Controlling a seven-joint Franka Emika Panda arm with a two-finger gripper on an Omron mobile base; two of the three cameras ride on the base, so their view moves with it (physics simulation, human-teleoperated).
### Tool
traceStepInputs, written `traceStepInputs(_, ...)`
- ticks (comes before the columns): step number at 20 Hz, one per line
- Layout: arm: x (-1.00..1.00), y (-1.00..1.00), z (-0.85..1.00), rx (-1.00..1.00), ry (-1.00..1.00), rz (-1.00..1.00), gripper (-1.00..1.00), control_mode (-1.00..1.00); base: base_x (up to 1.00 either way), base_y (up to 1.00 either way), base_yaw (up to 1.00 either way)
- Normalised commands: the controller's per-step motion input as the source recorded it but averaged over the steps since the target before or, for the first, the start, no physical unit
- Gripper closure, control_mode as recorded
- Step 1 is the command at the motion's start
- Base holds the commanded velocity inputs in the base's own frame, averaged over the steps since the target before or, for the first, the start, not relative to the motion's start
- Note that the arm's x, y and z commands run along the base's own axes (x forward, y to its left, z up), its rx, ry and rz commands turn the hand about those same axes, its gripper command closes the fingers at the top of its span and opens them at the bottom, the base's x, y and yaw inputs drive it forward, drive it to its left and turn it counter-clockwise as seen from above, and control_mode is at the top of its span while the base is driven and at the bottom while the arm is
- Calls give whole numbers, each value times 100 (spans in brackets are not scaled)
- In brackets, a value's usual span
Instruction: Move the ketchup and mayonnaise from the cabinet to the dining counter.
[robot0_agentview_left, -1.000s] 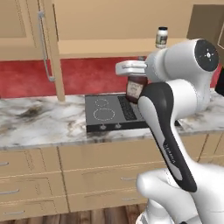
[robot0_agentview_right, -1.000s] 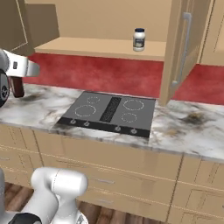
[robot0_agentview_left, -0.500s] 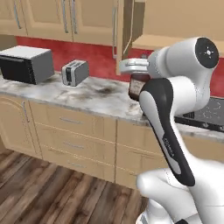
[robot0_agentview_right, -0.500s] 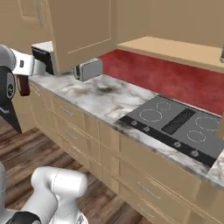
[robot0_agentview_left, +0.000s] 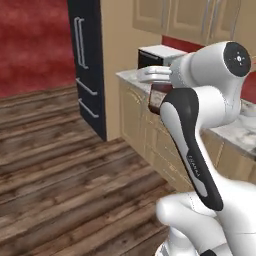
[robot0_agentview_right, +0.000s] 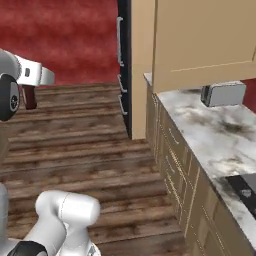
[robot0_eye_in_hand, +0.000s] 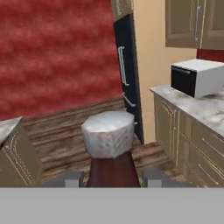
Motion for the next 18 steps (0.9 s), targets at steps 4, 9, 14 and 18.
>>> traceStepInputs(4,0,0,0,0,0,0,100,100,-7,0,100)
traceStepInputs(9,0,0,0,0,0,0,100,100,-6,0,100)
traceStepInputs(14,0,0,0,0,0,0,100,100,12,-3,74)
traceStepInputs(18,0,0,0,0,0,0,100,100,51,-12,10)
